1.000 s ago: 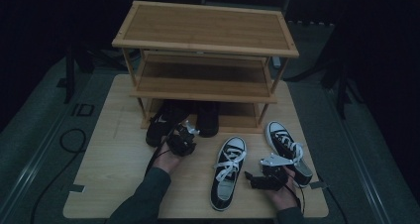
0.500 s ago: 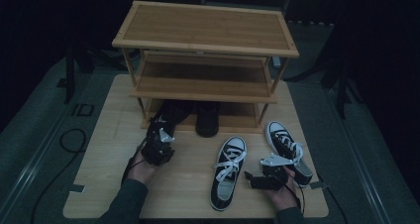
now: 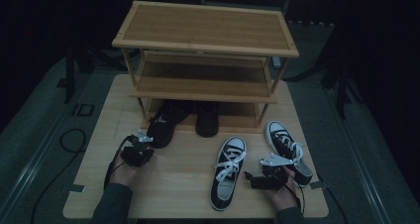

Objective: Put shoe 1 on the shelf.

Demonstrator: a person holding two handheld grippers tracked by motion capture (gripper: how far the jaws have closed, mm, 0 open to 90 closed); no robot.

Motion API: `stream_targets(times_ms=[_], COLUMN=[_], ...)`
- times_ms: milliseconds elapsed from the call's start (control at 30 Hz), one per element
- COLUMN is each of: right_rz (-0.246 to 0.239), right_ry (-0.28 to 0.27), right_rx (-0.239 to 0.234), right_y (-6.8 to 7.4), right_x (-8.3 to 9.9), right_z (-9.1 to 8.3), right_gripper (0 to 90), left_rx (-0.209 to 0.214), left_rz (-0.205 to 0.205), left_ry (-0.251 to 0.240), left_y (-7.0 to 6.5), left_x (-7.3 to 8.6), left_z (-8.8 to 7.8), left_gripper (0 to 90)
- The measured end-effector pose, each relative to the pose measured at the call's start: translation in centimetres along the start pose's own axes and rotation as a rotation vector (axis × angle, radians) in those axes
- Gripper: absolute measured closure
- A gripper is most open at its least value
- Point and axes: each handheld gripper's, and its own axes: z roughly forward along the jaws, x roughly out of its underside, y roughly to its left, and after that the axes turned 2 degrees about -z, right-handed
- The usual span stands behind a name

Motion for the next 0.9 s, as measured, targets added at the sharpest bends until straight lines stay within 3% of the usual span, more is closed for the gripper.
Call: stream_targets(times_ms=[333, 567, 900], right_rz=[0.0, 0.0, 0.0], right_ry=[0.0, 0.0, 0.0], right_rx=[0.0, 0.0, 0.0], right_y=[0.0, 0.0, 0.0], right_x=[0.0, 0.0, 0.0], right_z=[0.0, 0.0, 0.0], right_gripper=[16.7, 16.7, 16.7], left_rx=[-0.029, -0.029, -0.021], left_rz=[-0.077, -0.074, -0.105], left_ry=[-0.001, 0.002, -0.001], left_y=[2.2, 2.0, 1.8], left_x=[-0.3, -1.3, -2.5], left_z=[0.9, 1.4, 2.1], left_gripper=[89.8, 89.7, 89.7])
